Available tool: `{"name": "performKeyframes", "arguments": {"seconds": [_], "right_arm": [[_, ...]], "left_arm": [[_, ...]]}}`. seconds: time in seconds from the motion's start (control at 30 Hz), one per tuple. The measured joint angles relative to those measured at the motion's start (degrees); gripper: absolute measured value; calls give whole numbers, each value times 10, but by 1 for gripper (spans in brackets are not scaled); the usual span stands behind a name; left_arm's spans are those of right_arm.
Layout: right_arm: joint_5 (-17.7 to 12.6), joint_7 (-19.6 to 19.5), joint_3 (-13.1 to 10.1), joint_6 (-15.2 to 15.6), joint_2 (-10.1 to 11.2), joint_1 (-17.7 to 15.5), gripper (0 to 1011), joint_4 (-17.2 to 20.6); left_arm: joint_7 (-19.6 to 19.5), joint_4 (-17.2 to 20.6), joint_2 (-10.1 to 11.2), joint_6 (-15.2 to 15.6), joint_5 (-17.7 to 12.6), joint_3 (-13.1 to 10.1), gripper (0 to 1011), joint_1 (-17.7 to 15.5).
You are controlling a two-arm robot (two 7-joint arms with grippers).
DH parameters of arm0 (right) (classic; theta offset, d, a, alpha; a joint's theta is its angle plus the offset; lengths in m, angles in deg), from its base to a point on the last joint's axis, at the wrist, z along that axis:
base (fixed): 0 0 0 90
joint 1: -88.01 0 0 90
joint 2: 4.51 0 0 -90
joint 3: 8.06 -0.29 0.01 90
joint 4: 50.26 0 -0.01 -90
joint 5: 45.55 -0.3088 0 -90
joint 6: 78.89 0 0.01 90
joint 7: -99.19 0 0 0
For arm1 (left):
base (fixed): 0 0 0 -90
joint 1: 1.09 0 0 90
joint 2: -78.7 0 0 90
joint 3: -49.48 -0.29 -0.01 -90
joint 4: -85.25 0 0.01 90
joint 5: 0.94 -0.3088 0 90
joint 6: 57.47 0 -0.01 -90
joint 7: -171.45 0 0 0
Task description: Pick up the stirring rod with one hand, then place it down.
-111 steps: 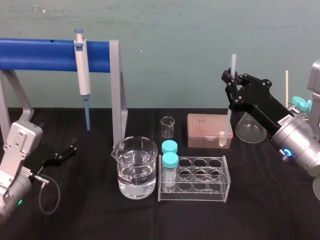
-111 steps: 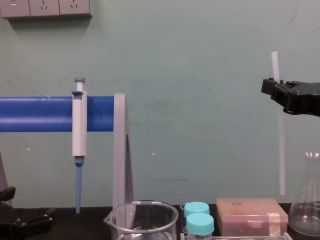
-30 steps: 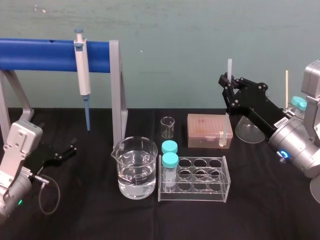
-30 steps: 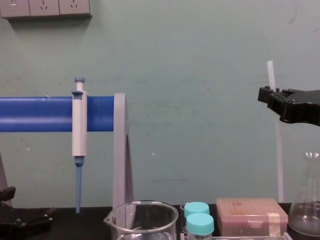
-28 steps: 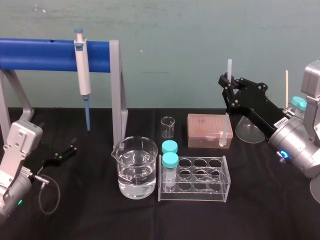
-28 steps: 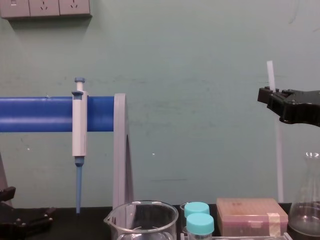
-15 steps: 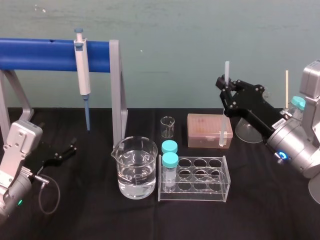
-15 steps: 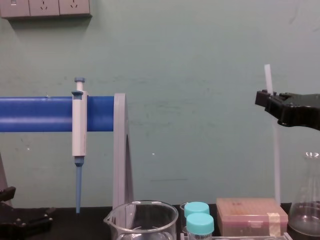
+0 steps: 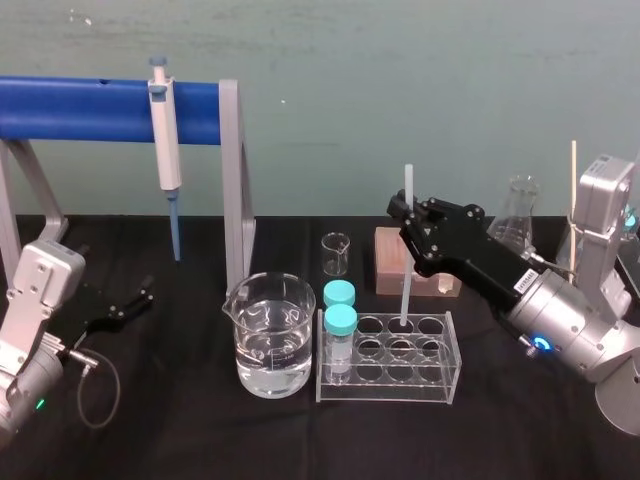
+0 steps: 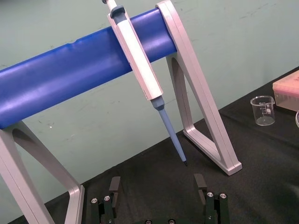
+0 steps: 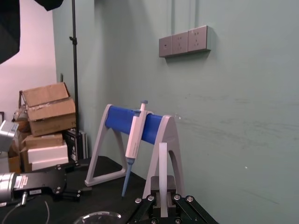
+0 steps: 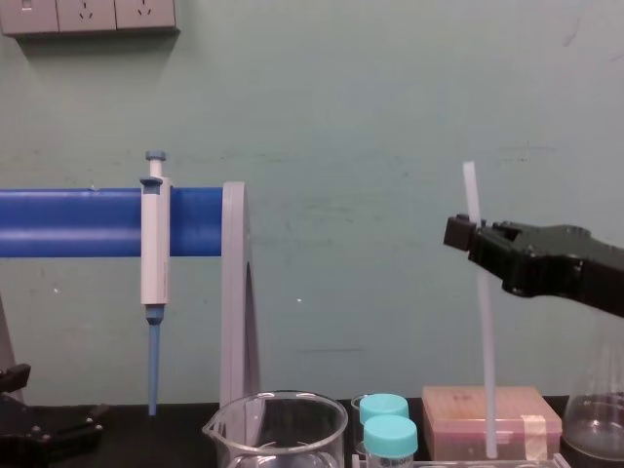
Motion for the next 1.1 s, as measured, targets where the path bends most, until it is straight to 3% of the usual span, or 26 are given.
{"name": "performKeyframes", "arguments": {"seconds": [0.3, 1.1], "right_arm": [[17, -8, 11, -28, 1, 2, 66, -21], [31, -7, 11, -86, -26, 5, 66, -77]], "left_arm": [[0, 0, 0, 0, 0, 0, 1000, 0], [0, 0, 0, 0, 0, 0, 1000, 0]]}}
